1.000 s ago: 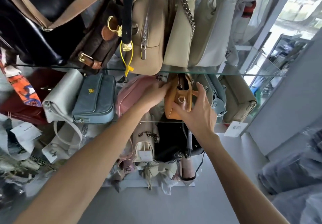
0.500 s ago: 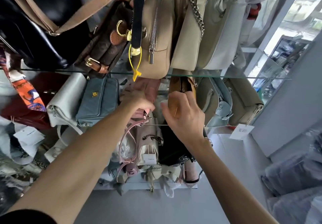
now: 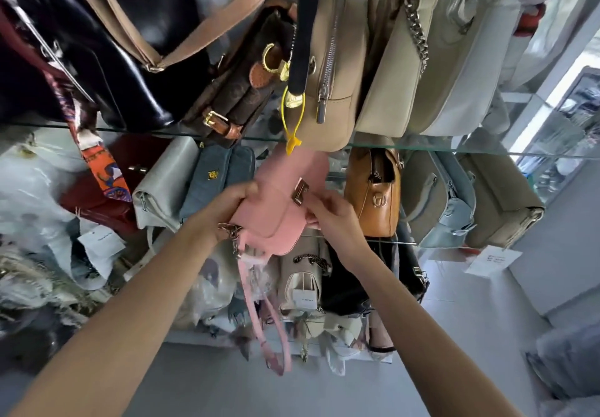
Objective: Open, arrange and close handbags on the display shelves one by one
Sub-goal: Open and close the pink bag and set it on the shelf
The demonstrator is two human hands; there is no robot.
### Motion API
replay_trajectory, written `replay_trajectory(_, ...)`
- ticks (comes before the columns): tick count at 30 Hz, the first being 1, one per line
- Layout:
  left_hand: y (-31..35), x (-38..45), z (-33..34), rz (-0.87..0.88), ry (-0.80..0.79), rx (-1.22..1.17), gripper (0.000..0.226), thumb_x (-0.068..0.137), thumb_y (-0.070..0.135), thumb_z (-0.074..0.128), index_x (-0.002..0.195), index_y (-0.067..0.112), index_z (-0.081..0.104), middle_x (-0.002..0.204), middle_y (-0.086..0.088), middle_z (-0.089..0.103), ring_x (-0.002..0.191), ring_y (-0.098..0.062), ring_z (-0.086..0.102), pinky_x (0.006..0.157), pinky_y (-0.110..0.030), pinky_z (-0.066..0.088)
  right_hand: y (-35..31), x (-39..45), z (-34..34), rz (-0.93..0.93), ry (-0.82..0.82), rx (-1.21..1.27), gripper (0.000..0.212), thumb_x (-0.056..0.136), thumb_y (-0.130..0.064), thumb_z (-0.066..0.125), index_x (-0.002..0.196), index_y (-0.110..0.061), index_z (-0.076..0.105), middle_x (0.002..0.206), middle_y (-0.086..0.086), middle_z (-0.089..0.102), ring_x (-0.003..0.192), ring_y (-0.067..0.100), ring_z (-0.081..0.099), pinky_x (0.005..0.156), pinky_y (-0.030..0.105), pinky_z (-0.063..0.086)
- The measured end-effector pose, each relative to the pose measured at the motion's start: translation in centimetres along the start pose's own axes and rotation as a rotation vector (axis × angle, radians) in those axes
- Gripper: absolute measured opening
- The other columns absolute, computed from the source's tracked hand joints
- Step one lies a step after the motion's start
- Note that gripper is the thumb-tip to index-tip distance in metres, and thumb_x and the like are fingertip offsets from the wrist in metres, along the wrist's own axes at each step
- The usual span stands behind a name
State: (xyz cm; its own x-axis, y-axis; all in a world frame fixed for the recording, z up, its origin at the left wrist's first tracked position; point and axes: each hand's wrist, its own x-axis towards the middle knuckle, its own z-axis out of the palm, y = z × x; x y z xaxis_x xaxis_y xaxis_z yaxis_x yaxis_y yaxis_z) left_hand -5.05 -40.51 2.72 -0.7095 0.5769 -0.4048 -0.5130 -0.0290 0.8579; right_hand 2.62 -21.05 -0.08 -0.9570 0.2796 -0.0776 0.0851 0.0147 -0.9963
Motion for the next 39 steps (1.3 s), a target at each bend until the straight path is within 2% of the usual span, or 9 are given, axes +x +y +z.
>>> replay_trajectory(4, -0.6, -2.4, -1.0, 0.022, 0.004, 0.074, 0.084, 0.017, 0.027, 0.091, 0.095, 0.001, 0.07, 0.074, -0.013, 0.074, 0.061, -0.021, 0.072, 0.051, -0.024, 0.056, -0.4, -0.4, 0.5, -0.015, -0.013, 0.086, 0.029, 0.089, -0.025, 0.081, 0.102, -0.002, 0.07, 0.076, 0.005, 0.069, 0.07, 0.015, 0.067, 0.07, 0.03, 0.061)
replay_trajectory(9, -2.4, -4.5, -1.4, -0.005, -0.014, 0.141, 0.104, 0.011, 0.042, 0.1, 0.102, 0.004, 0.068, 0.082, -0.012, 0.077, 0.069, -0.021, 0.075, 0.059, -0.028, 0.061, 0.9, -2.2, 0.8, 0.05, -0.115, -0.013, 0.051, 0.074, -0.039, 0.092, 0.099, -0.003, 0.067, 0.082, 0.01, 0.066, 0.076, 0.03, 0.069, 0.081, 0.042, 0.064)
replay_trajectory(11, -3.4, -4.8, -1.5, 0.045, -0.046, 0.093, 0.09, 0.017, 0.04, 0.098, 0.095, 0.005, 0.074, 0.086, -0.015, 0.076, 0.071, -0.024, 0.075, 0.06, -0.03, 0.061, 1.7, -2.7, 0.8, 0.117, -0.09, -0.015, 0.072, 0.059, -0.051, 0.096, 0.106, -0.011, 0.06, 0.099, 0.007, 0.068, 0.091, 0.031, 0.075, 0.077, 0.045, 0.065)
replay_trajectory(14, -4.6, -4.6, -1.2, 0.037, -0.035, 0.085, 0.07, 0.046, 0.032, 0.083, 0.11, 0.007, 0.07, 0.105, -0.019, 0.072, 0.086, -0.027, 0.073, 0.08, -0.038, 0.056, 1.9, -3.8, 1.0, 0.215, -0.198, 0.161, 0.079, 0.073, -0.039, 0.093, 0.13, -0.015, 0.044, 0.125, 0.005, 0.066, 0.095, 0.015, 0.077, 0.069, 0.034, 0.063)
replay_trajectory(21, -5.8, -3.9, 2.4, 0.184, 0.22, 0.147, 0.035, 0.084, 0.038, 0.075, 0.11, 0.016, 0.067, 0.092, -0.003, 0.077, 0.082, -0.014, 0.075, 0.062, -0.026, 0.058, 2.5, -4.3, 0.3, 0.109, -0.178, 0.313, 0.061, 0.094, -0.033, 0.074, 0.146, -0.021, 0.045, 0.112, -0.004, 0.077, 0.103, 0.02, 0.075, 0.083, 0.041, 0.062)
replay_trajectory(25, -6.9, -3.4, 3.1, 0.326, 0.404, 0.174, 0.08, 0.058, 0.049, 0.092, 0.125, 0.021, 0.06, 0.11, -0.001, 0.078, 0.102, -0.02, 0.075, 0.082, -0.037, 0.061, 2.5, -4.0, -0.1, 0.003, -0.221, 0.165, 0.073, 0.092, -0.029, 0.078, 0.153, -0.026, 0.038, 0.128, -0.002, 0.07, 0.112, 0.019, 0.072, 0.093, 0.046, 0.061)
replay_trajectory(31, -7.2, -3.6, 3.6, 0.4, 0.462, 0.242, 0.075, 0.06, 0.052, 0.09, 0.121, 0.026, 0.056, 0.115, 0.0, 0.074, 0.099, -0.01, 0.074, 0.077, -0.029, 0.06, 2.0, -4.2, -0.2, -0.15, -0.245, -0.068, 0.075, 0.092, -0.051, 0.073, 0.155, -0.033, 0.037, 0.135, -0.007, 0.066, 0.119, 0.014, 0.068, 0.096, 0.047, 0.059)
replay_trajectory(36, -6.9, -5.2, 3.7, 0.439, 0.468, 0.402, 0.119, 0.026, 0.074, 0.093, 0.125, 0.029, 0.046, 0.116, 0.008, 0.07, 0.103, -0.003, 0.071, 0.081, -0.027, 0.06, 2.2, -4.8, -0.2, -0.236, -0.188, -0.175, 0.071, 0.097, -0.055, 0.062, 0.156, -0.028, 0.033, 0.131, -0.011, 0.064, 0.111, 0.003, 0.068, 0.086, 0.031, 0.062)
replay_trajectory(39, -6.7, -6.1, 4.7, 0.367, 0.517, 0.637, 0.115, 0.035, 0.067, 0.095, 0.13, 0.03, 0.041, 0.115, 0.015, 0.067, 0.103, -0.002, 0.067, 0.082, -0.029, 0.058, 2.6, -4.9, 0.0, -0.238, -0.159, -0.175, 0.071, 0.099, -0.053, 0.06, 0.157, -0.025, 0.032, 0.132, -0.011, 0.064, 0.11, -0.002, 0.067, 0.087, 0.025, 0.059)
